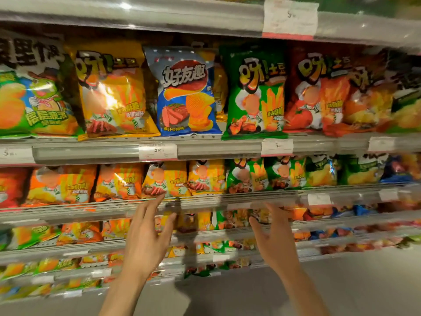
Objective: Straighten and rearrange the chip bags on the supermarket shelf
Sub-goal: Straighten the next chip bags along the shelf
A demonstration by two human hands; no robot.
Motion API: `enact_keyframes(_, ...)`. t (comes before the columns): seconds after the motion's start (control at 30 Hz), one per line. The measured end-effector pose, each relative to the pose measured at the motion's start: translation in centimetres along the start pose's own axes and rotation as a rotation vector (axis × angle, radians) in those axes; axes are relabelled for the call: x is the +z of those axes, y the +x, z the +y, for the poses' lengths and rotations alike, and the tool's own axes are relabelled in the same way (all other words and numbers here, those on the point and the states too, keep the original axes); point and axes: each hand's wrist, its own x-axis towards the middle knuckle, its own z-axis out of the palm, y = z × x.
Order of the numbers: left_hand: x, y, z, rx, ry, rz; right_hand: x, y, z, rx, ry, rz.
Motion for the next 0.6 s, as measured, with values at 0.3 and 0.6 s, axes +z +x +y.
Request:
enact_keyframes(0.3, 9.8, -1.0, 13.3, -0.048, 0.07, 0.028, -9.8, 6.2, 12.3, 0.021, 0.004, -0.123)
enact_keyframes(0.6, 11.9, 3.4, 20.3, 0.111, 0.179, 0.058, -17.5, 11.5, 15.8, -0.072, -0.04, -0.023)
